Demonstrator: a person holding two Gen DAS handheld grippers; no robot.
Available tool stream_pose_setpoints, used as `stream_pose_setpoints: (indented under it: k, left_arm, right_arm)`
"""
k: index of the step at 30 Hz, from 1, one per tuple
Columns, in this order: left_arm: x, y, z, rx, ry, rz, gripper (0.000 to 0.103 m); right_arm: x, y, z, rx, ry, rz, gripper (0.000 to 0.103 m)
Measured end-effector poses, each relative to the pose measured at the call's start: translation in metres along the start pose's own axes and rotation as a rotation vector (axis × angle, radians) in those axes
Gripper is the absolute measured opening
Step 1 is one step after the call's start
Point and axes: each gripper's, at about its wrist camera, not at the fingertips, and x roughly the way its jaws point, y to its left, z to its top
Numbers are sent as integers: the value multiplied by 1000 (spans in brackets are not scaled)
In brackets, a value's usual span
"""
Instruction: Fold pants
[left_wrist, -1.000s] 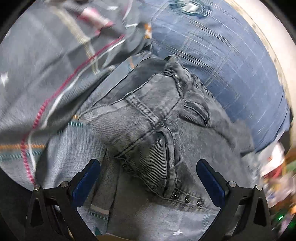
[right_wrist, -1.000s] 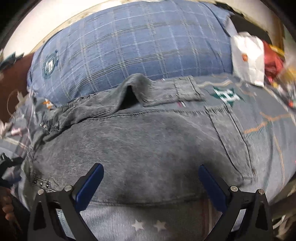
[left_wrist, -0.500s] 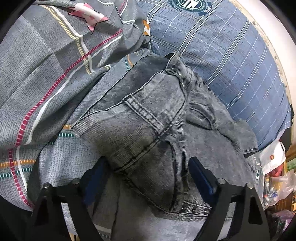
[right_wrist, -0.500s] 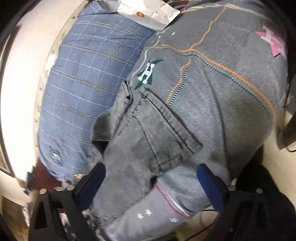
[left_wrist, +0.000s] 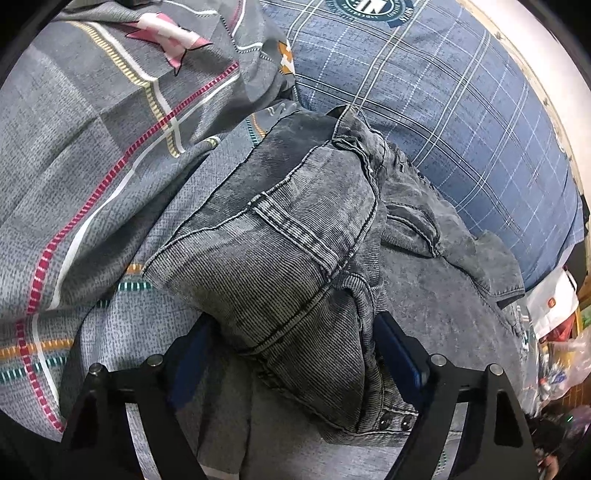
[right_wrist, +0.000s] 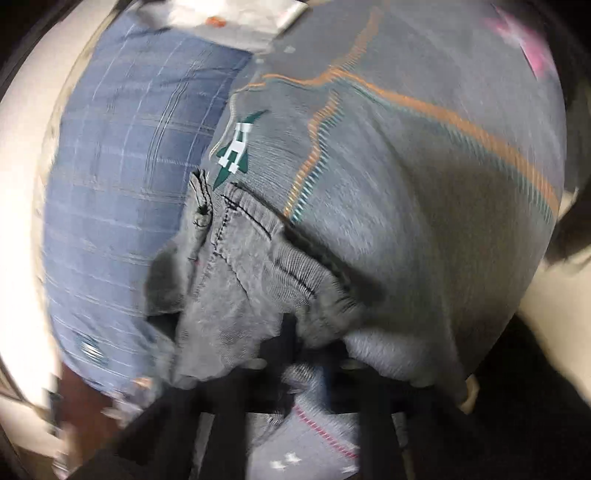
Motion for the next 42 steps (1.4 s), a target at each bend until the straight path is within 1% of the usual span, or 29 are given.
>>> stream_pose_setpoints:
  k: [3, 4, 5, 6, 7, 8, 9, 10, 11, 12, 13, 14, 17, 20, 23, 24, 25, 26, 27, 28, 30, 31, 33, 35, 37, 38, 40, 41, 42]
  left_arm:
    - [1, -1, 1, 12, -4, 7, 86]
    - [2, -2, 0, 18, -6, 13, 86]
    - [2, -3, 0, 27, -7, 22, 86]
    - [3, -4, 0, 34, -8, 28, 86]
    - [4, -6, 0, 40, -9, 33, 86]
    - [5, -7, 0, 49, -7, 36, 86]
    - [5, -7, 1, 58, -5, 35, 86]
    - [5, -6, 1, 63, -5, 31, 86]
    - [5, -5, 2, 63, -7, 30, 86]
    - [5, -5, 2, 60, -8, 32, 86]
    - [5, -6, 2, 60, -10, 37, 86]
    - [5, -7, 1, 65, -13, 45, 86]
    - [6, -10, 0, 82, -20, 56, 86]
    - [6, -9, 0, 87, -22, 56, 86]
    - [7, -10, -2, 108, -34, 75, 86]
    - [7, -11, -3, 117, -38, 81, 86]
    - [7, -11, -3, 123, -41, 84, 86]
    - [7, -12, -3, 126, -42, 85, 86]
    - [6, -11, -3, 127, -39, 84, 86]
    - [5, -11, -2, 122, -29, 80, 86]
    - [-5, -10, 2, 100, -23, 70, 86]
    - [-14, -11, 5, 82, -47, 54, 86]
    - [-30, -20, 16, 72, -104, 14, 86]
    - [-35, -40, 31, 116, -135, -6, 86]
    - [-27, -61, 47, 188, -159, -7, 86]
    - [-19, -71, 54, 225, -158, 3, 86]
    - [-2, -84, 69, 270, -158, 13, 86]
    - [9, -89, 77, 280, -159, 18, 86]
    - [17, -91, 83, 284, -153, 20, 86]
  right_arm:
    - [-37, 56, -7, -293, -170, -107, 8]
    - [-42, 68, -16, -394, -217, -179, 8]
    - [-37, 72, -20, -460, -227, -250, 8]
    - [-18, 71, -24, -522, -187, -345, 11]
    - [14, 55, -22, -522, -55, -409, 12]
    - [31, 36, -20, -456, 49, -413, 14]
    - [29, 25, -17, -388, 46, -368, 16]
    - [16, 28, -14, -379, 2, -336, 21]
    - [7, 32, -11, -371, -24, -314, 36]
    - [-4, 35, -7, -358, -61, -302, 63]
    - [-15, 42, -2, -355, -110, -303, 74]
    - [-24, 50, 3, -374, -157, -293, 81]
    - [-26, 67, 18, -417, -178, -248, 81]
    - [-5, 86, 28, -453, -132, -194, 81]
    - [18, 99, 32, -469, -81, -71, 81]
    - [35, 104, 36, -479, -57, -18, 81]
    - [50, 102, 36, -487, -35, -32, 81]
    - [79, 92, 40, -452, 40, -138, 81]
    - [92, 82, 40, -410, 89, -167, 81]
    - [80, 86, 37, -419, 0, -129, 81]
    - [71, 98, 35, -437, 18, -100, 82]
    - [64, 108, 36, -457, 4, -69, 82]
    - [59, 119, 44, -479, -25, -79, 82]
    - [63, 131, 58, -480, -38, -75, 82]
    - [81, 137, 79, -446, -24, -89, 82]
    - [88, 138, 85, -434, -14, -90, 80]
    - [108, 143, 97, -419, 21, -99, 66]
    - [119, 148, 100, -428, 44, -108, 55]
    - [128, 150, 101, -439, 57, -124, 53]
